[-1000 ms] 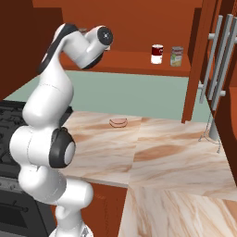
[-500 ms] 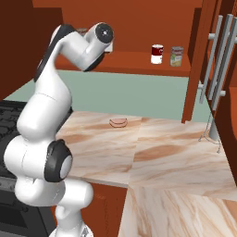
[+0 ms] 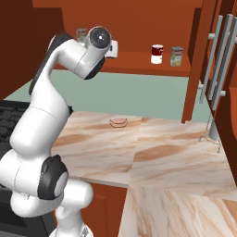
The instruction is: Stack two cans on top of the other two cans in the cabinet.
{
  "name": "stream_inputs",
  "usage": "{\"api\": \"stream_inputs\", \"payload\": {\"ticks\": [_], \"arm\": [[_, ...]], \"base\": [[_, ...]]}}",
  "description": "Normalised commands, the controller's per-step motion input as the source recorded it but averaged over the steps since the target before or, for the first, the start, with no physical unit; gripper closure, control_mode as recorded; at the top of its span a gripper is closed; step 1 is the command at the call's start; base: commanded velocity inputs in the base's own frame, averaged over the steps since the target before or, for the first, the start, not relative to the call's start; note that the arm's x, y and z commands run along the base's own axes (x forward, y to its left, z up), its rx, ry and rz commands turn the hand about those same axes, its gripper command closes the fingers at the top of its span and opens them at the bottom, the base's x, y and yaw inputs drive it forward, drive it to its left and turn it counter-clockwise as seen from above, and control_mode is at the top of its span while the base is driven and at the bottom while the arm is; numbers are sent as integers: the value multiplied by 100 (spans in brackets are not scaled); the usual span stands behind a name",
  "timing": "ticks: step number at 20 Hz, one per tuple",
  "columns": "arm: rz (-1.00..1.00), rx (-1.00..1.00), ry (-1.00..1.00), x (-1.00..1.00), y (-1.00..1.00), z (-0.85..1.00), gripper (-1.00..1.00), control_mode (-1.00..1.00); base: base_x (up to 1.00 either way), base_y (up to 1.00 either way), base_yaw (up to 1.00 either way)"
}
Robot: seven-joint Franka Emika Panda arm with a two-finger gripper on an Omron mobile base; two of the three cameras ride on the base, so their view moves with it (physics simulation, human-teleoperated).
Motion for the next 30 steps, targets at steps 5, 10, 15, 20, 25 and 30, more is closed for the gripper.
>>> {"api": "stream_inputs", "payload": {"ticks": [5,10,15,20,25,30], "arm": [[-22,-4,6,-1,-39,0,-100,-100],[-19,-8,0,0,-36,-9,-100,-100],[-25,-9,0,5,-37,-7,-100,-100],[-24,-5,0,6,-39,-10,-100,-100],[-21,0,-1,6,-28,-8,-100,-100],[-22,0,0,5,-34,0,-100,-100]], "base": [[0,0,0],[0,0,0],[0,0,0],[0,0,0],[0,0,0],[0,0,0]]}}
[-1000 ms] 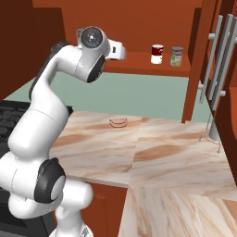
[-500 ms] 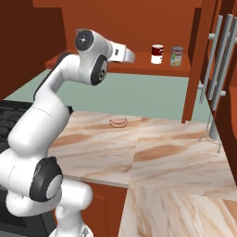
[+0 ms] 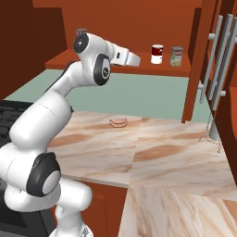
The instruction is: Stack two cans on top of the other two cans in the cabinet.
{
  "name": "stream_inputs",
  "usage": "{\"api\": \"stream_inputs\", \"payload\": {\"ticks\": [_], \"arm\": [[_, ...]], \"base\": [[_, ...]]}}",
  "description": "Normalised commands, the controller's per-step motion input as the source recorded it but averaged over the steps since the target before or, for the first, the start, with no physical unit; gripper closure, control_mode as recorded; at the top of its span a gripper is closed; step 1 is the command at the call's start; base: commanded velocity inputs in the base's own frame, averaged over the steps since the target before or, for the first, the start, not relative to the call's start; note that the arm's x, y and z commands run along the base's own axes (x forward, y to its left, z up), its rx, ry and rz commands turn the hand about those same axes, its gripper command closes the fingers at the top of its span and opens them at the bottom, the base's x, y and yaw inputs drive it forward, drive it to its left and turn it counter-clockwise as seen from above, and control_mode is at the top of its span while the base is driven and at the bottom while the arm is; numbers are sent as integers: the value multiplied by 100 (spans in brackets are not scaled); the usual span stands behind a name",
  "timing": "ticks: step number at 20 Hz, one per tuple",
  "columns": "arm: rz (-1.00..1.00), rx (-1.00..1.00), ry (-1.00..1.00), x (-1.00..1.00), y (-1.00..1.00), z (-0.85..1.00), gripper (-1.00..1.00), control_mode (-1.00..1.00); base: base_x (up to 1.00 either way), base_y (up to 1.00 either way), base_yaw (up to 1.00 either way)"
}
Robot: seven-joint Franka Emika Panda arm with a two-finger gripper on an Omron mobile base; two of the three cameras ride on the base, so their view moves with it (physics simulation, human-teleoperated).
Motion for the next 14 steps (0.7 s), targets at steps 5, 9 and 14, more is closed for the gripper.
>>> {"api": "stream_inputs", "payload": {"ticks": [5,9,14], "arm": [[-13,0,0,9,-21,0,-100,-100],[0,3,-5,21,-10,0,-100,-100],[2,7,-1,24,-19,0,-100,-100]], "base": [[0,0,0],[0,0,0],[0,0,0]]}}
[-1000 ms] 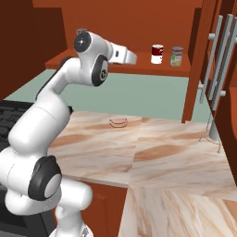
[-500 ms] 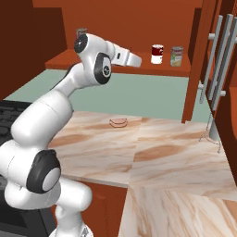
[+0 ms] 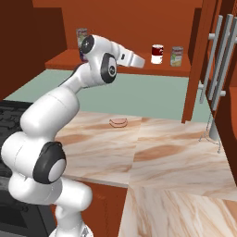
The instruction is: Stack two cans on top of the other two cans in the cabinet.
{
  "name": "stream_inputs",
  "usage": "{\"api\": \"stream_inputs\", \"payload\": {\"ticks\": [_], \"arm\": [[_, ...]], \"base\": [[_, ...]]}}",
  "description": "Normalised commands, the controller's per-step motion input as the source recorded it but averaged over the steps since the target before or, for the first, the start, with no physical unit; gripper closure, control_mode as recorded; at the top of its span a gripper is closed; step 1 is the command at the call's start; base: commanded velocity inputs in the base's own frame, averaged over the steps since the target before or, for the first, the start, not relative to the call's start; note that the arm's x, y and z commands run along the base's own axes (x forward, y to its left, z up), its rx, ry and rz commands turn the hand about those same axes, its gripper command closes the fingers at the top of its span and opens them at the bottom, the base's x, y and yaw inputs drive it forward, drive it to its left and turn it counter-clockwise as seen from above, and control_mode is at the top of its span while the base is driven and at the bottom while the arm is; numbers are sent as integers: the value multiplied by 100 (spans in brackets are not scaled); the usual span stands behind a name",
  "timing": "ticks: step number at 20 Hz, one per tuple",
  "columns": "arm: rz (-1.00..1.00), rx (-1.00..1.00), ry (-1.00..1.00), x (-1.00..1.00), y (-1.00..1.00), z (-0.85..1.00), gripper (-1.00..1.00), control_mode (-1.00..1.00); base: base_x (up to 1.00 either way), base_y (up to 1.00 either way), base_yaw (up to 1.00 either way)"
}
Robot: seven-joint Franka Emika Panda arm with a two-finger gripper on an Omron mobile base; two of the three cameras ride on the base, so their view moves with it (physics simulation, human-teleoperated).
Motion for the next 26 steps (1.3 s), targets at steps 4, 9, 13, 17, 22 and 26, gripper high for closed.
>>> {"api": "stream_inputs", "payload": {"ticks": [4,9,13,17,22,26], "arm": [[0,5,0,23,-21,0,-100,-100],[-1,0,1,22,-21,2,-100,-100],[0,0,1,27,-22,2,-100,-100],[0,2,0,28,-16,0,-100,-100],[0,2,1,23,-15,0,-100,-100],[0,0,1,22,-17,0,-100,-100]], "base": [[0,0,0],[0,0,0],[0,0,0],[0,0,0],[0,0,0],[0,0,0]]}}
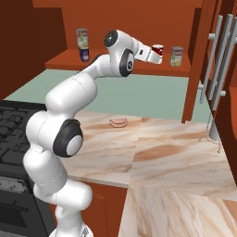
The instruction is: Stack two cans on top of the other two cans in the cabinet.
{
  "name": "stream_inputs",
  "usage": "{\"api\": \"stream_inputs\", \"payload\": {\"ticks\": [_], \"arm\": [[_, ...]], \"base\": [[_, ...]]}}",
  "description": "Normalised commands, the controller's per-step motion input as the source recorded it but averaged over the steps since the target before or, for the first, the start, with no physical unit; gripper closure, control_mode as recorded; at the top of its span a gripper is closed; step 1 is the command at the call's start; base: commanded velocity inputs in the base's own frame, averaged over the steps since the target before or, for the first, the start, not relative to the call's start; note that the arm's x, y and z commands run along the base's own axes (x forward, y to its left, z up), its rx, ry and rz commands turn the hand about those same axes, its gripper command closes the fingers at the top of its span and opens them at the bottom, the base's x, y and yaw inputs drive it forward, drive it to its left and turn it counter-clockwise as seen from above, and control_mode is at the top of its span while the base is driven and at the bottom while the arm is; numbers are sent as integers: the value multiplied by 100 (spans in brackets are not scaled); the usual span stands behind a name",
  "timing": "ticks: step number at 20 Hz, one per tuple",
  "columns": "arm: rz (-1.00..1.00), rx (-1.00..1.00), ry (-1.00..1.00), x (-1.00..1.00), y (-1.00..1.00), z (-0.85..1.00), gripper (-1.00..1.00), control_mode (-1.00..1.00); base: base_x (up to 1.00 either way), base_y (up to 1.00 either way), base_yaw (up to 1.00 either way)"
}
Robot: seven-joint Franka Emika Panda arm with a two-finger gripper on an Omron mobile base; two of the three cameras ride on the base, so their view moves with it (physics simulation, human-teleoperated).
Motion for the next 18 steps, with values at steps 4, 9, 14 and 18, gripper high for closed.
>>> {"api": "stream_inputs", "payload": {"ticks": [4,9,14,18], "arm": [[0,0,1,23,-20,0,-100,-100],[0,0,6,22,-16,-3,-100,-100],[0,0,8,22,-13,-5,-100,-100],[0,0,5,22,-10,-6,-100,-100]], "base": [[0,0,0],[0,0,0],[0,0,0],[0,0,0]]}}
